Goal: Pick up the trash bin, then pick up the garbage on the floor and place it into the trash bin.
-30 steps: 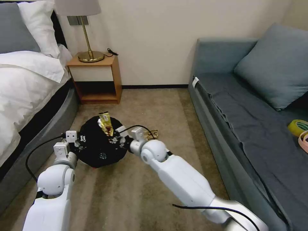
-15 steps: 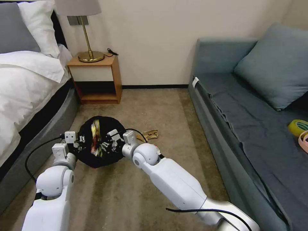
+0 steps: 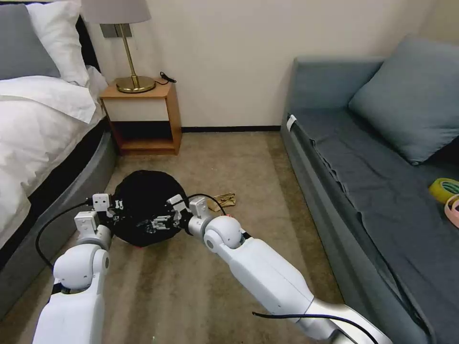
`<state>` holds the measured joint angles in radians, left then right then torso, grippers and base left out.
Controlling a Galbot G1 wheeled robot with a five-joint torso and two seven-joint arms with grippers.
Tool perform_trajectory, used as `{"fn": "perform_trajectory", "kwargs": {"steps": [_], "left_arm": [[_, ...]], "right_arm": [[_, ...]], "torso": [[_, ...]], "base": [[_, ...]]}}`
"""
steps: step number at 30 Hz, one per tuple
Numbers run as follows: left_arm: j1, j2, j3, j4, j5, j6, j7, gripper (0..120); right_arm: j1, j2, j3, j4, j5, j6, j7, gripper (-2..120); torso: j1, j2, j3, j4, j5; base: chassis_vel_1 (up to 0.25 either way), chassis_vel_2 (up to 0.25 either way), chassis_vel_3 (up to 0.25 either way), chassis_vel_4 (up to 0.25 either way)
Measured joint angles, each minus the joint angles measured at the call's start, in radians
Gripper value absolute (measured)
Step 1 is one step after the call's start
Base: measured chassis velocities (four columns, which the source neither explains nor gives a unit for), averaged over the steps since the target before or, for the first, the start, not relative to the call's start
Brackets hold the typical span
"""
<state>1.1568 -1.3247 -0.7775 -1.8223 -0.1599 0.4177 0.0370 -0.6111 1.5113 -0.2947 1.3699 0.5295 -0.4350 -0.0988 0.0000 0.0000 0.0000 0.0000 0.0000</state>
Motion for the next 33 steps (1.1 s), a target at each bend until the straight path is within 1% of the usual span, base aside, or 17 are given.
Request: {"fn": "perform_trajectory", "kwargs": {"steps": [9,15,19,20,25,33], "left_arm": [[-0.003,0.010,-0.021,0.015,-0.004,-0.005,-0.007,5],[-0.003,0.014,-0.029,0.017,-0.008,-0.005,-0.008,5],[0.004,0.026,-0.043,0.013,-0.017,-0.006,-0.011,5],[0.004,0.026,-0.043,0.013,-0.017,-0.006,-0.011,5],[0.019,0.035,-0.052,0.023,-0.022,-0.023,-0.011,5],[0.025,0.042,-0.061,0.019,-0.028,-0.025,-0.012,5]], "right_arm": [[-0.031,-0.042,0.054,-0.033,-0.043,0.018,0.009,100],[-0.041,-0.050,0.095,-0.069,-0.054,0.029,0.027,100],[-0.057,-0.053,0.170,-0.121,-0.054,0.055,0.039,100],[-0.057,-0.053,0.170,-0.121,-0.054,0.055,0.039,100],[-0.080,-0.069,0.227,-0.162,-0.056,0.077,0.040,100],[-0.104,-0.072,0.260,-0.195,-0.082,0.091,0.037,100]], "torso": [[0.000,0.000,0.000,-0.0001,0.0001],[0.000,0.000,0.000,0.0000,0.0001],[0.000,0.000,0.000,-0.0001,0.0001],[0.000,0.000,0.000,-0.0001,0.0001],[0.000,0.000,0.000,0.0000,0.0001],[0.000,0.000,0.000,0.0000,0.0001]], "base": [[0.000,0.000,0.000,0.000],[0.000,0.000,0.000,0.000],[0.000,0.000,0.000,0.000],[0.000,0.000,0.000,0.000],[0.000,0.000,0.000,0.000],[0.000,0.000,0.000,0.000]]}}
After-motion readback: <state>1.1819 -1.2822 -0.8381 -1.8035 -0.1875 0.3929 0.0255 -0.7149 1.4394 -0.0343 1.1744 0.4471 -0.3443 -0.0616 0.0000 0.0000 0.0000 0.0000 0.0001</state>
